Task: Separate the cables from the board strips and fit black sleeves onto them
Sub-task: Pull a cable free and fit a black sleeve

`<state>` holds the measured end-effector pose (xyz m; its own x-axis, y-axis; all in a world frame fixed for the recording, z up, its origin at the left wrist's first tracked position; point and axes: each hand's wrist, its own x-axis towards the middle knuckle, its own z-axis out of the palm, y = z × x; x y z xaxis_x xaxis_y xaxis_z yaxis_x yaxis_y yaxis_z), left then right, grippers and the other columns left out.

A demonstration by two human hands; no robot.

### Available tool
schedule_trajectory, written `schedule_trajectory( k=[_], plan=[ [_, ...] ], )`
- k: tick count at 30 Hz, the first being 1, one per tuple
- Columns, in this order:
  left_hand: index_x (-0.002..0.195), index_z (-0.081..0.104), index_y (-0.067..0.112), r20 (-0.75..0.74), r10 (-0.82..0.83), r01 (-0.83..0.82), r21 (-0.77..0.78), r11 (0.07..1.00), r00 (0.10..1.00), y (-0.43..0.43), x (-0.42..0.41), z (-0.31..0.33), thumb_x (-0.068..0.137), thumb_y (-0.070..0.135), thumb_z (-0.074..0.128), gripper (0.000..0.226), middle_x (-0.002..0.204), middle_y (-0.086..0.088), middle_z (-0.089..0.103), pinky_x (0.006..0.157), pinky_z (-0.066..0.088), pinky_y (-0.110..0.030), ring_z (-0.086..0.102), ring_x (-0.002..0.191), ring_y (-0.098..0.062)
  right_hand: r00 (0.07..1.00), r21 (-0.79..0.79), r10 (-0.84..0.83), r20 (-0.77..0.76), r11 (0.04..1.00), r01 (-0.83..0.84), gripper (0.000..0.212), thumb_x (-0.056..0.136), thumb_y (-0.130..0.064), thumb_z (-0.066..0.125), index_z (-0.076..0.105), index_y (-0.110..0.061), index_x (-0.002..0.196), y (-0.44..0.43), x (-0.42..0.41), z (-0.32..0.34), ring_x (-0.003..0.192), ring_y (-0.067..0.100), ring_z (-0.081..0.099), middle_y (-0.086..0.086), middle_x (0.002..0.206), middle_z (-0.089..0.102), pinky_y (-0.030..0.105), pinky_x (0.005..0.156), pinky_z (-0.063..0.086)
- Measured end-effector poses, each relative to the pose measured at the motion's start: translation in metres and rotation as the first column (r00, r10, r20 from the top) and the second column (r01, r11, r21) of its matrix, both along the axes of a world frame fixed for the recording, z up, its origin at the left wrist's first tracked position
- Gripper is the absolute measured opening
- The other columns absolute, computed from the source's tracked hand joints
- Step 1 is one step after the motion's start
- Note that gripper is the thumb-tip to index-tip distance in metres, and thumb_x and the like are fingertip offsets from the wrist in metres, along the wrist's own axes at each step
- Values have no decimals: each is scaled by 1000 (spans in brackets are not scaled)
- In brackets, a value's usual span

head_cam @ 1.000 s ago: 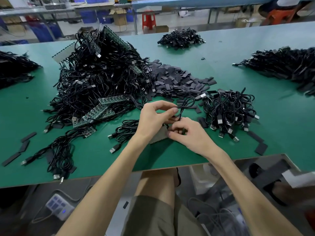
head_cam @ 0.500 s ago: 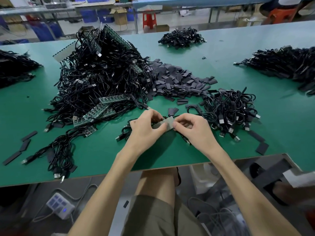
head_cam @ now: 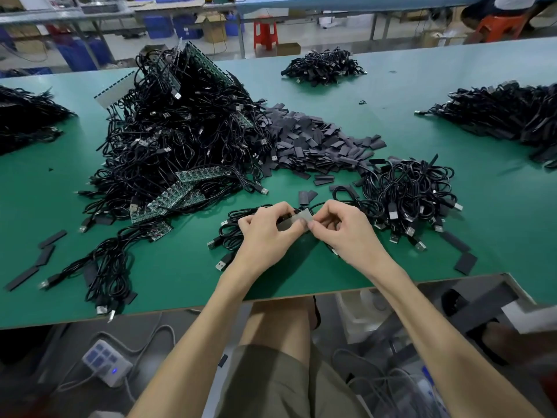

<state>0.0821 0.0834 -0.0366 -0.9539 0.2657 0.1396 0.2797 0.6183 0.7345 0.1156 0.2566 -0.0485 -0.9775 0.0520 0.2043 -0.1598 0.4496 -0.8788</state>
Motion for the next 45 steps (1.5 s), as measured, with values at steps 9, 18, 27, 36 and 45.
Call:
schedule_trajectory(
  k=[9, 18, 27, 36, 45],
  plan=[
    [71, 40, 27, -46, 50, -51, -25, 998, 998, 7, 2, -3, 97, 34, 61, 34, 66, 9, 48, 78, 19, -36, 47, 76, -17, 998, 99, 5, -62, 995, 1, 18, 92, -10, 73, 61, -7, 78, -6, 3, 3, 55, 6, 40, -7, 65, 53, 15, 54, 34],
    [66, 53, 29, -217, 189, -225, -154, 962, 958, -23, -4, -3, 97, 56, 55, 42, 73, 14, 55, 82, 17, -36, 49, 85, -16, 988, -48, -93, -121, 995, 88, 15, 95, -12, 70, 63, -14, 82, -7, 5, 5, 58, 3, 45, -4, 71, 60, 12, 59, 37],
    [81, 56, 15, -387, 288, -412, -291, 863, 876, -42, -10, -9, 98, 30, 58, 22, 99, 1, 46, 97, 18, -41, 45, 99, -22, 925, -294, -345, -160, 911, 289, 7, 104, -22, 61, 61, -21, 97, 3, -1, 3, 78, 19, 64, -3, 84, 64, 32, 70, 51],
    [121, 59, 12, -397, 313, -464, -376, 802, 863, -42, -7, -6, 84, -13, 56, 45, 125, -11, 46, 104, 21, -45, 41, 117, -31, 832, -450, -504, -231, 814, 368, 15, 111, -22, 42, 53, -26, 102, 3, 3, 9, 83, 11, 65, -12, 101, 72, 28, 77, 52],
    [135, 57, 19, -385, -49, -137, -441, 887, 922, -3, -8, -8, 107, 24, 47, 31, 137, -1, 55, 119, 16, -42, 45, 132, -22, 810, -635, -565, -156, 685, 356, 18, 112, -19, 35, 51, -17, 105, 8, 0, 5, 107, 19, 73, 12, 114, 74, 40, 97, 57]
  ],
)
